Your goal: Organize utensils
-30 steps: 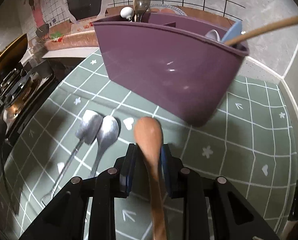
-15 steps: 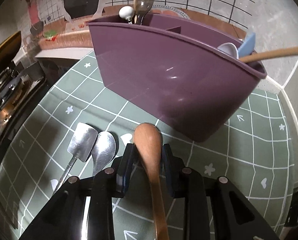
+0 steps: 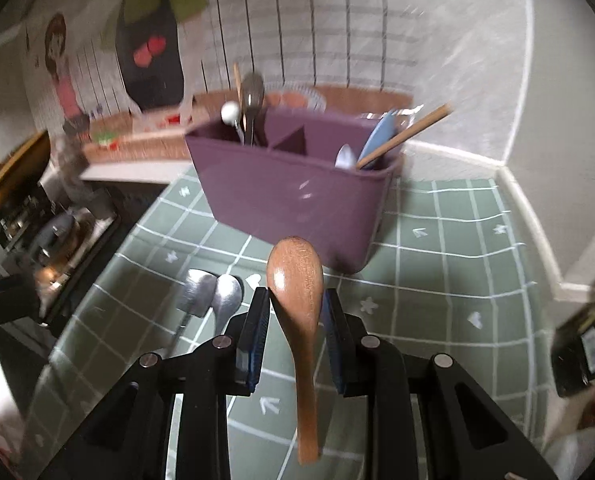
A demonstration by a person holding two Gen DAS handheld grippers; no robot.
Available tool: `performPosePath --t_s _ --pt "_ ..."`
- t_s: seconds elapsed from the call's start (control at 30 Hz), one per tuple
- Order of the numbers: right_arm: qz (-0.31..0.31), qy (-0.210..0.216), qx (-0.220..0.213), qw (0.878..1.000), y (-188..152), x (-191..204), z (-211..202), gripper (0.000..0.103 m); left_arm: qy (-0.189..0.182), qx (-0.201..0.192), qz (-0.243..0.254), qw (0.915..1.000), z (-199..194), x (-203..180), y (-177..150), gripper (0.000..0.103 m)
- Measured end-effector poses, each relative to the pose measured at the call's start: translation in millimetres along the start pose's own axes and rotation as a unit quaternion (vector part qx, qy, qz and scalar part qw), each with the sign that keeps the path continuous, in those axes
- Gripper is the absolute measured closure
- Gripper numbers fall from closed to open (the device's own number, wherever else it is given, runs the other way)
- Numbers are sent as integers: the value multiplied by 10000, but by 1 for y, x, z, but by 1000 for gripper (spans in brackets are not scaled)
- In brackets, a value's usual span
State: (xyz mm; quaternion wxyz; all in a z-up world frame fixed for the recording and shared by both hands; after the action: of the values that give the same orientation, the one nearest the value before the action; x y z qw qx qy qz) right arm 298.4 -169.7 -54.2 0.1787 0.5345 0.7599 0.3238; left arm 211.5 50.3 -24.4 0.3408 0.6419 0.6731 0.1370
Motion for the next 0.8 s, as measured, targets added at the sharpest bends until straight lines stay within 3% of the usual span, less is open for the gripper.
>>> performPosePath --t_s 0.3,0.37,0.67,0.8 --pt "230 -70 -388 9990 1 1 -59 80 -215 -242 309 9990 -16 -24 15 69" --pt "251 -37 -412 9988 4 2 -67 98 -260 -338 351 9985 -23 -28 22 69" --pt "278 17 -542 9981 8 -1 -90 100 -318 -608 330 9971 -40 -30 43 69" --pt "383 122 -375 9985 0 -17 -88 99 -328 -567 304 9974 -40 -28 41 69"
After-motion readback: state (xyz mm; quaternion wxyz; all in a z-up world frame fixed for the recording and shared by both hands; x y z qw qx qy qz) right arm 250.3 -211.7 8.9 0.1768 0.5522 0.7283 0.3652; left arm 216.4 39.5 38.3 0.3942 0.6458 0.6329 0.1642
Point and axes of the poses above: each gripper's, at about its wrist camera, not at the fingertips, and z roughly the way its jaws point, x to its left, y to its top, the point moved 2 cm from there along z, roughly the way its jaws point, and after that the axes turned 1 degree about x, right-handed, at the moved point
